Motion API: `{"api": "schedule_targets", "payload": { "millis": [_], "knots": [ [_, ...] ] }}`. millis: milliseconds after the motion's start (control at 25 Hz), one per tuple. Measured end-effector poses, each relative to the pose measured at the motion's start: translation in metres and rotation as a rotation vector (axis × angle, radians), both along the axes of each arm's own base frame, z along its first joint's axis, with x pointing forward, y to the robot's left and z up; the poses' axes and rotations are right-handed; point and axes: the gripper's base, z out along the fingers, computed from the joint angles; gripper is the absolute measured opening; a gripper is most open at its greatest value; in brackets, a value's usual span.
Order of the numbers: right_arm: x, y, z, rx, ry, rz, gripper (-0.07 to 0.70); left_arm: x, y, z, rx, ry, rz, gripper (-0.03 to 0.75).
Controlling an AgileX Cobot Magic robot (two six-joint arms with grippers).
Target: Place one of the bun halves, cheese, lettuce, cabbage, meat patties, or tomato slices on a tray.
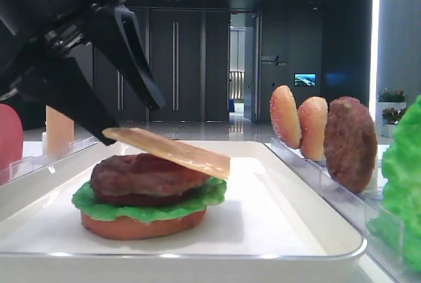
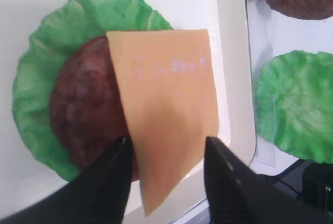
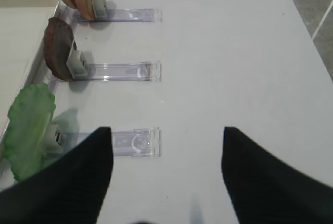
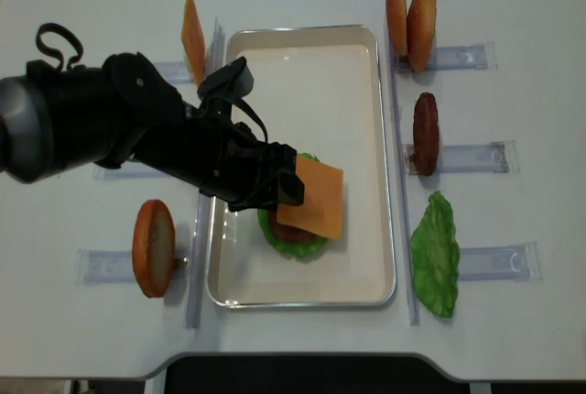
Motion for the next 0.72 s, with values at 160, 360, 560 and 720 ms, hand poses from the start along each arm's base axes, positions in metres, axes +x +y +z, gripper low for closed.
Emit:
{"api": "schedule_targets", "payload": {
  "millis": [160,360,560,720],
  "knots": [
    [0.0,0.0,0.0,0.0,0.0,0.0,0.434,-0.001,0.002,-0.001,0.022,0.01,-0.005,0.414],
    [0.0,0.0,0.0,0.0,0.0,0.0,0.434,-0.002,0.009,0.005,0.044,0.016,0.012,0.437],
    [0.0,0.0,0.0,0.0,0.0,0.0,0.434,-0.006,0.025,0.016,0.102,0.032,0.033,0.44],
    [0.0,0.0,0.0,0.0,0.0,0.0,0.434,-0.012,0.033,0.027,0.147,0.027,0.026,0.44]
  ]
}}
